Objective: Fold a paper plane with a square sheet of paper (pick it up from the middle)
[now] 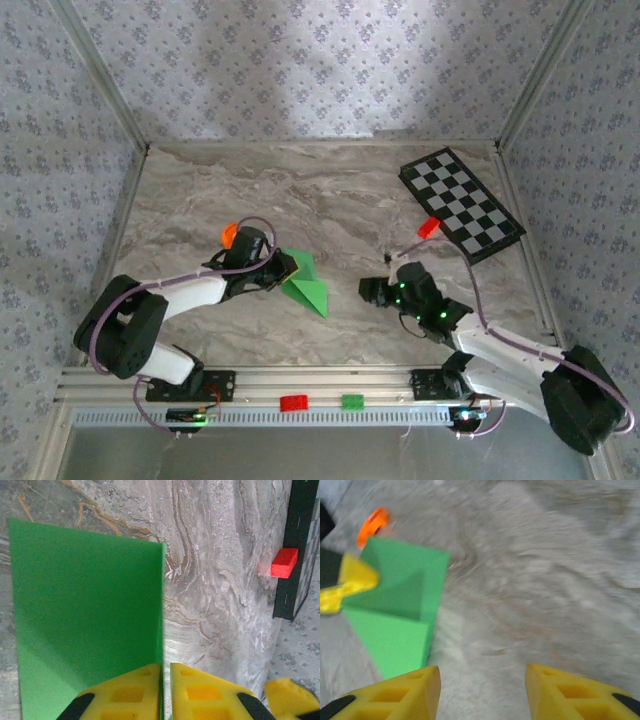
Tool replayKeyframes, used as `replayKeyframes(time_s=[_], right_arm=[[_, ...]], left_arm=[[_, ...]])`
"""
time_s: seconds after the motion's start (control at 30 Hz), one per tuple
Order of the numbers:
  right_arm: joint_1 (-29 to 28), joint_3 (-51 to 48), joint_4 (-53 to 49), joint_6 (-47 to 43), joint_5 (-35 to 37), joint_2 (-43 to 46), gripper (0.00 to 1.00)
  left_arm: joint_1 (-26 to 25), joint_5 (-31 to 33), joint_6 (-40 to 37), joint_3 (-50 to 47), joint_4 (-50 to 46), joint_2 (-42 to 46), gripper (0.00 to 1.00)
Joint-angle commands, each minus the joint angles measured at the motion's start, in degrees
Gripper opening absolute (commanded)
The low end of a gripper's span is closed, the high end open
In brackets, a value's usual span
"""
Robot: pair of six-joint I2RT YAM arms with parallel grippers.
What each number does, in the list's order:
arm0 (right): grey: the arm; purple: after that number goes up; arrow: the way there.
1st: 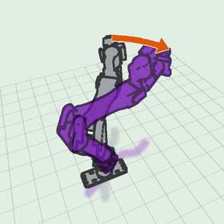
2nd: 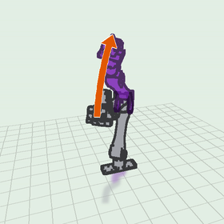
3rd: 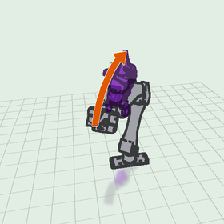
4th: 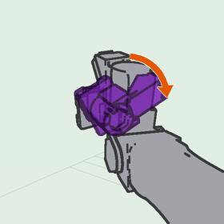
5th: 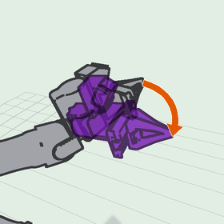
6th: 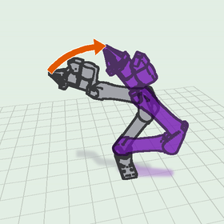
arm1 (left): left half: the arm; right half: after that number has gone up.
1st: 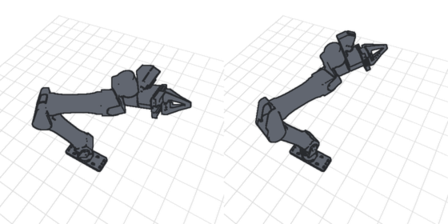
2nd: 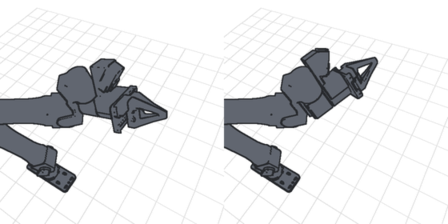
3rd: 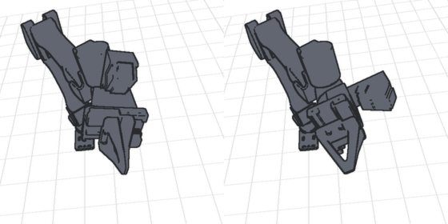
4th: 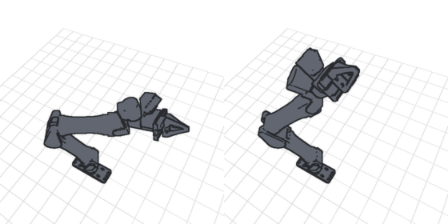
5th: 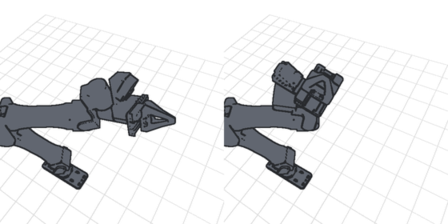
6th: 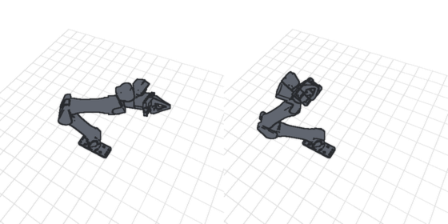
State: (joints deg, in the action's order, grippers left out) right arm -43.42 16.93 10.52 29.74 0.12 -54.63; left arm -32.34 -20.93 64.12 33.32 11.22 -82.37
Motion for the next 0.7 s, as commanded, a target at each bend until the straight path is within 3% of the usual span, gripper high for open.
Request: replayKeyframes(time_s=[0.0, 0.1, 0.23, 0.5, 0.67], right_arm=[[-9.4, 2.0, 1.9, -12.9, 12.5, -2.7, 0.52], [-16.6, 2.3, 5.5, -20.8, 20.2, -6.8, 0.52], [-20.6, 4.8, 6.2, -24.1, 25.9, -12.3, 0.52], [-22.9, 8.4, 13.3, -30.2, 24.0, -21.3, 0.53], [-23.0, 13.3, 13.4, -32.8, 21.3, -28.7, 0.51]], left_arm=[[0.3, -0.6, 0.5, 1.7, 1.8, -0.7, 0.11], [0.3, 0.6, 2.1, 1.7, 2.4, -0.9, 0.08], [-0.1, 3.7, 4.4, 1.1, 3.3, -0.5, 0.04], [-1.3, 6.0, 5.1, 1.7, 2.5, -0.1, 0.06], [-1.3, 3.6, 3.4, 3.0, 1.1, -1.1, 0.16]])
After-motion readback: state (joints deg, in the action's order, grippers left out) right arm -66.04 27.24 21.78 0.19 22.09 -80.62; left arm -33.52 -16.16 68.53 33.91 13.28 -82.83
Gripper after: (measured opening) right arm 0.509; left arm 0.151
